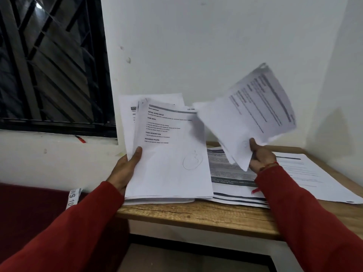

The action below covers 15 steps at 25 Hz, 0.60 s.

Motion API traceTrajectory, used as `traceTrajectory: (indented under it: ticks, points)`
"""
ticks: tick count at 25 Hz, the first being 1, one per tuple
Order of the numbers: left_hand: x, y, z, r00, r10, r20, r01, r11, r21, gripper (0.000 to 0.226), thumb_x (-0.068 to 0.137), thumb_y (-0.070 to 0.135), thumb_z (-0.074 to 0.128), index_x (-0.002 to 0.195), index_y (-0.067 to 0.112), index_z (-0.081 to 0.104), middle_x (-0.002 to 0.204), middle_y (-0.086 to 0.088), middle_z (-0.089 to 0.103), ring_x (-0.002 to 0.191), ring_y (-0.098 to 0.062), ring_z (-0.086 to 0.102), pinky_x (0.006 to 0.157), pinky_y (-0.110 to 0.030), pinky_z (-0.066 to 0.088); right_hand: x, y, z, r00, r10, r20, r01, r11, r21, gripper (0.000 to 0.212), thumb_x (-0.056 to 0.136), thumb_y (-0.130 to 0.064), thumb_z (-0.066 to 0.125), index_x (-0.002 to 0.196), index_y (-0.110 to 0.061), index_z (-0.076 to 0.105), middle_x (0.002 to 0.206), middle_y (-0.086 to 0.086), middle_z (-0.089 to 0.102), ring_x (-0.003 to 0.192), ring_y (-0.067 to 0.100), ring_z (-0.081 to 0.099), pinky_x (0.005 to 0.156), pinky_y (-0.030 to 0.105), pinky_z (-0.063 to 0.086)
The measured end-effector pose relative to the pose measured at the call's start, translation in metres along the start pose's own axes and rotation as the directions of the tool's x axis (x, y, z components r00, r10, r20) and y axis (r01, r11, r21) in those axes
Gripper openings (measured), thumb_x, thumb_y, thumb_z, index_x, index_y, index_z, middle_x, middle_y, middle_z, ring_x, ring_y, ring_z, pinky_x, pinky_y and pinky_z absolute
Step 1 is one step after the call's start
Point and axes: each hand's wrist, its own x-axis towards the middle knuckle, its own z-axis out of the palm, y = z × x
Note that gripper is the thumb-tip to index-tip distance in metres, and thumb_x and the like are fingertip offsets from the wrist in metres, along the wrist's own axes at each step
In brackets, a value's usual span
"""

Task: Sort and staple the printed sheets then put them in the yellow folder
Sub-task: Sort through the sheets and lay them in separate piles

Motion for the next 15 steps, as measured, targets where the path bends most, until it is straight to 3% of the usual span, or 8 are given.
traceTrajectory:
  ticks: [2,7,10,11,13,15]
  points:
    - [0.001,-0.001,0.000,1.000,-0.003,-0.009,0.003,1.000,0.002,0.034,0.099,0.039,0.052,0.122,0.017,0.063,0.109,-0.003,0.075,0.089,-0.016,0.075,0.064,-0.025,0.060,0.003,0.000,-0.004,0.996,0.070,0.060,-0.075,0.994,0.081,0.055,0.076,-0.009,0.070,0.130,-0.006,0.056,0.097,0.014,0.074,0.072,0.021,0.074,0.065,0.041,0.058]
    - [0.001,-0.002,-0.001,1.000,-0.007,-0.022,0.007,1.000,0.007,0.037,0.099,0.040,0.053,0.124,0.015,0.062,0.110,-0.005,0.075,0.090,-0.018,0.075,0.063,-0.027,0.060,-0.005,0.005,0.007,0.984,0.109,0.141,-0.112,0.994,0.019,0.028,0.099,-0.017,0.052,0.125,-0.009,0.061,0.097,0.007,0.073,0.078,0.020,0.072,0.072,0.039,0.062]
    - [0.001,-0.001,0.000,1.000,0.001,-0.018,-0.001,1.000,0.024,0.039,0.098,0.041,0.053,0.126,0.015,0.062,0.109,-0.003,0.076,0.091,-0.018,0.075,0.065,-0.026,0.060,-0.023,0.009,0.025,0.963,0.129,0.237,-0.099,0.986,-0.135,0.015,0.091,-0.014,0.061,0.104,-0.006,0.061,0.080,0.004,0.066,0.055,0.014,0.062,0.044,0.022,0.052]
    - [0.000,0.000,0.001,1.000,0.003,-0.016,-0.003,1.000,0.030,0.038,0.098,0.041,0.053,0.125,0.016,0.062,0.108,-0.002,0.076,0.091,-0.018,0.075,0.065,-0.026,0.060,-0.028,0.014,0.031,0.961,0.137,0.241,-0.089,0.976,-0.198,0.014,0.087,-0.012,0.064,0.099,-0.006,0.061,0.079,0.004,0.066,0.055,0.014,0.061,0.041,0.021,0.048]
    - [-0.001,-0.001,0.001,1.000,0.004,-0.010,-0.004,0.999,0.035,0.036,0.098,0.042,0.054,0.122,0.018,0.063,0.108,-0.002,0.076,0.093,-0.019,0.075,0.067,-0.028,0.061,-0.039,0.025,0.043,0.968,0.131,0.213,-0.049,0.935,-0.350,0.004,0.093,-0.006,0.058,0.093,-0.008,0.062,0.080,0.004,0.067,0.067,0.019,0.065,0.042,0.022,0.049]
    - [-0.003,-0.001,0.003,1.000,-0.001,0.003,0.000,0.999,0.034,0.035,0.097,0.041,0.055,0.121,0.017,0.064,0.110,-0.005,0.075,0.096,-0.022,0.074,0.071,-0.031,0.062,-0.045,0.039,0.049,0.946,0.128,0.299,0.056,0.842,-0.537,0.011,0.095,-0.003,0.057,0.091,-0.010,0.064,0.081,0.002,0.068,0.077,0.021,0.065,0.050,0.021,0.053]
